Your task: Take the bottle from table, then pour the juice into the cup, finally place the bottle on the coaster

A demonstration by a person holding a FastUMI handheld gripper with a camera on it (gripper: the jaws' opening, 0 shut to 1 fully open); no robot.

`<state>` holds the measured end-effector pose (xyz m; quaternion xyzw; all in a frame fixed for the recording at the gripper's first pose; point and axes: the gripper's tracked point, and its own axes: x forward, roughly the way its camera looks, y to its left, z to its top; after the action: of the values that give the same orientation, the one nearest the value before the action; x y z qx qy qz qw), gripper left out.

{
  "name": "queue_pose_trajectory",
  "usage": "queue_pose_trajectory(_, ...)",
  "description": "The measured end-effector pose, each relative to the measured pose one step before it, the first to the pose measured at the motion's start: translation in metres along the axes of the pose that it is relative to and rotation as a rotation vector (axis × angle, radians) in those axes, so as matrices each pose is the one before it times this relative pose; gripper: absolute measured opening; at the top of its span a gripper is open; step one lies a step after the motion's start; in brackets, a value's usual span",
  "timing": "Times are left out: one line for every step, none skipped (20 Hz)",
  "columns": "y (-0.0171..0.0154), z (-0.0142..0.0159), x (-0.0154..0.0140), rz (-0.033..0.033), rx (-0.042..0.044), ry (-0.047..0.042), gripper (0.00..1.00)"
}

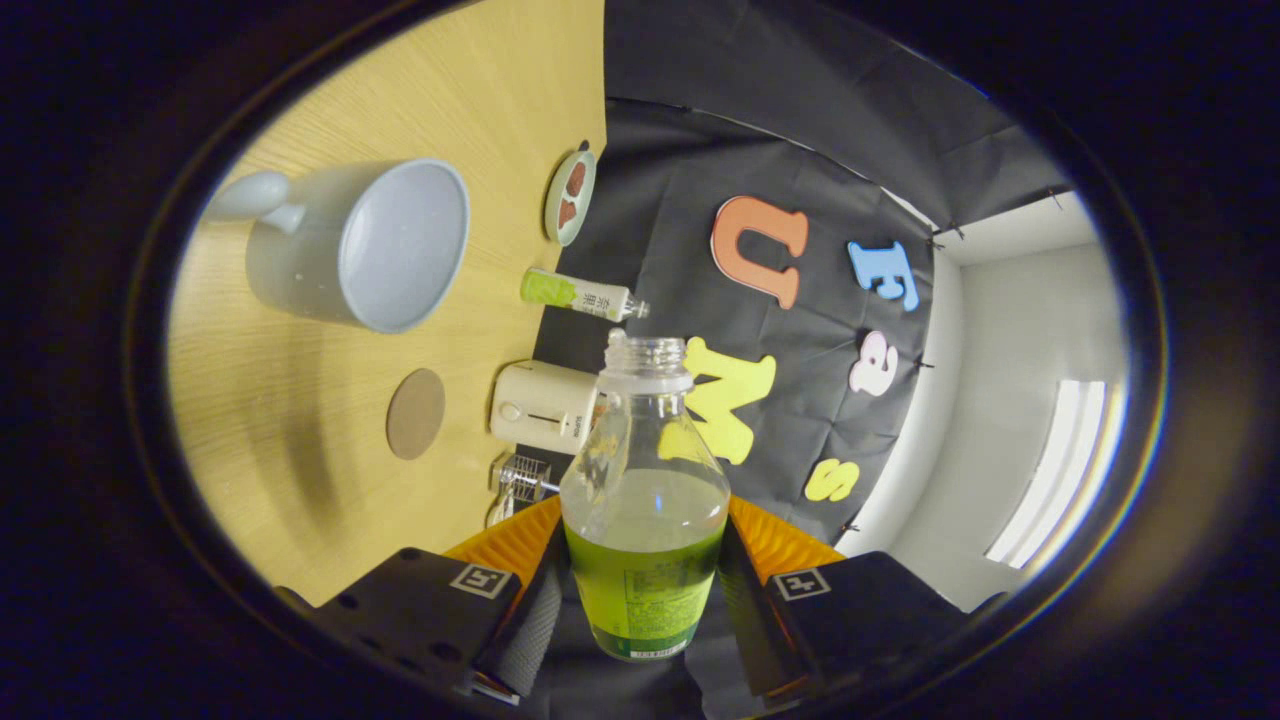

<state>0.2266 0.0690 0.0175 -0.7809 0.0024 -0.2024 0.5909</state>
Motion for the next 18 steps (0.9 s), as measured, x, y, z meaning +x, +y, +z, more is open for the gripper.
queue_pose_trajectory(-0.00026, 0.00113, 0.00011, -0.00349, -0.00715, -0.00488, 0.80)
queue_pose_trajectory(0.00084, 0.00159, -0.00008, -0.00119, -0.00681, -0.00369, 0.80)
queue_pose_trajectory(0.00072, 0.00068, -0.00005, -0.00131, -0.00838, -0.00292, 0.80)
queue_pose_trajectory(-0.00058, -0.00035, -0.00097, -0.00257, -0.00848, -0.00078, 0.80)
queue_pose_trajectory(-0.00057, 0.00020, 0.00046, -0.00077, -0.00629, -0.00209, 0.80)
queue_pose_trajectory(0.00006, 0.00044, -0.00016, -0.00084, -0.00471, -0.00078, 0.80)
queue_pose_trajectory(0.00039, -0.00009, 0.00060, -0.00117, -0.00559, 0.00053, 0.80)
queue_pose_trajectory(-0.00007, -0.00036, -0.00009, 0.00098, -0.00176, 0.00062, 0.80)
queue_pose_trajectory(0.00060, -0.00059, 0.00070, 0.00166, -0.00040, 0.00183, 0.80)
queue_pose_trajectory(0.00007, -0.00010, -0.00044, -0.00094, -0.00308, 0.00032, 0.80)
queue_pose_trajectory(-0.00197, -0.00050, 0.00024, -0.00459, -0.00586, -0.00069, 0.80)
queue_pose_trajectory(-0.00020, 0.00032, -0.00071, -0.00105, -0.00734, -0.00109, 0.80)
queue_pose_trajectory(0.00116, 0.00085, 0.00044, -0.00054, -0.00722, -0.00291, 0.80)
queue_pose_trajectory(-0.00029, -0.00041, -0.00050, -0.00181, -0.00817, 0.00088, 0.80)
queue_pose_trajectory(-0.00306, -0.00161, 0.00118, -0.00050, -0.00446, 0.00305, 0.80)
queue_pose_trajectory(-0.00206, 0.00075, -0.00042, 0.00061, -0.00079, 0.00156, 0.80)
queue_pose_trajectory(-0.00204, 0.00188, 0.00009, -0.00090, -0.00209, -0.00022, 0.80)
queue_pose_trajectory(-0.00265, 0.00024, -0.00129, -0.00325, -0.00531, -0.00196, 0.80)
